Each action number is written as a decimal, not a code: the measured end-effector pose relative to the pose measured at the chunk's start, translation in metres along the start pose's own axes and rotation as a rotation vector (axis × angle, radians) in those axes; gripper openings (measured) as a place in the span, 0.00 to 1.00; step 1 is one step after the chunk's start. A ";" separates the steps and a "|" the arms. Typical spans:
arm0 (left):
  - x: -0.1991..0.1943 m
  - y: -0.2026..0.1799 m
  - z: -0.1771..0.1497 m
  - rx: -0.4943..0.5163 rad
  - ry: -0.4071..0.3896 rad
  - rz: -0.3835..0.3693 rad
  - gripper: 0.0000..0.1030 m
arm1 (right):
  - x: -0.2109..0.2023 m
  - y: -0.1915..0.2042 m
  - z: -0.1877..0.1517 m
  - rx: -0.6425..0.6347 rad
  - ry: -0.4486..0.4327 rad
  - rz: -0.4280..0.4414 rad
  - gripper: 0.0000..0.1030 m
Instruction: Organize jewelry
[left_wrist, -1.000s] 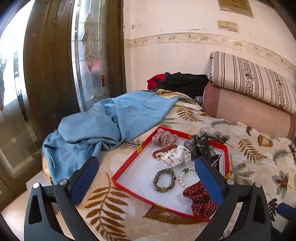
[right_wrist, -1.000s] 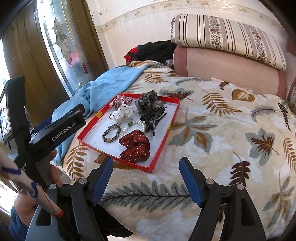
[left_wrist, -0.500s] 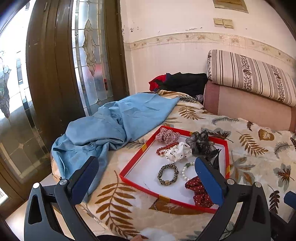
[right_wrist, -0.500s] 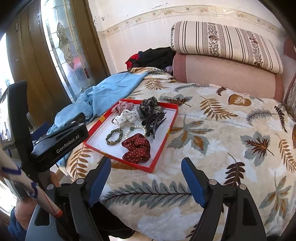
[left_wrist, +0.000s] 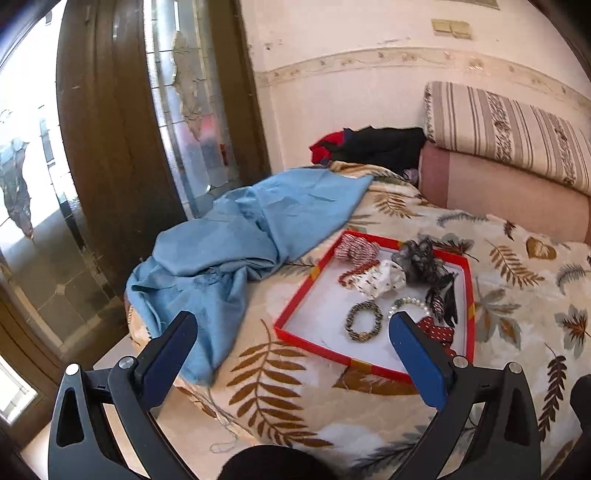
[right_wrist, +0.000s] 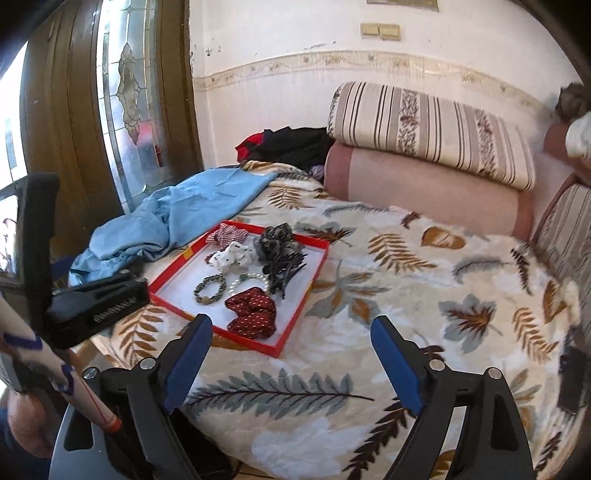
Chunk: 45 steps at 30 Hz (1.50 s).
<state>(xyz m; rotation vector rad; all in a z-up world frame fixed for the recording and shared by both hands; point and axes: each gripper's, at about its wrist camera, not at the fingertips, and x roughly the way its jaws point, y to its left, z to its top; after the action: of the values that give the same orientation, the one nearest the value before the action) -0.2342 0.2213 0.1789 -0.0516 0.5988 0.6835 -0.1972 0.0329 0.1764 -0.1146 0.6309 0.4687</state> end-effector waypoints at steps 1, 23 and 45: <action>0.000 0.001 0.000 -0.002 -0.002 0.004 1.00 | 0.000 0.001 0.000 -0.007 -0.002 -0.009 0.89; 0.033 -0.008 -0.005 0.015 0.058 0.023 1.00 | 0.040 0.006 -0.010 -0.098 0.057 -0.095 0.90; 0.050 -0.012 -0.013 0.028 0.095 0.023 1.00 | 0.059 0.006 -0.017 -0.106 0.107 -0.108 0.90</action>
<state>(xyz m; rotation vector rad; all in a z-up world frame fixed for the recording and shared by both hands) -0.2025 0.2373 0.1401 -0.0513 0.7012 0.6979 -0.1673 0.0568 0.1284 -0.2748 0.7013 0.3931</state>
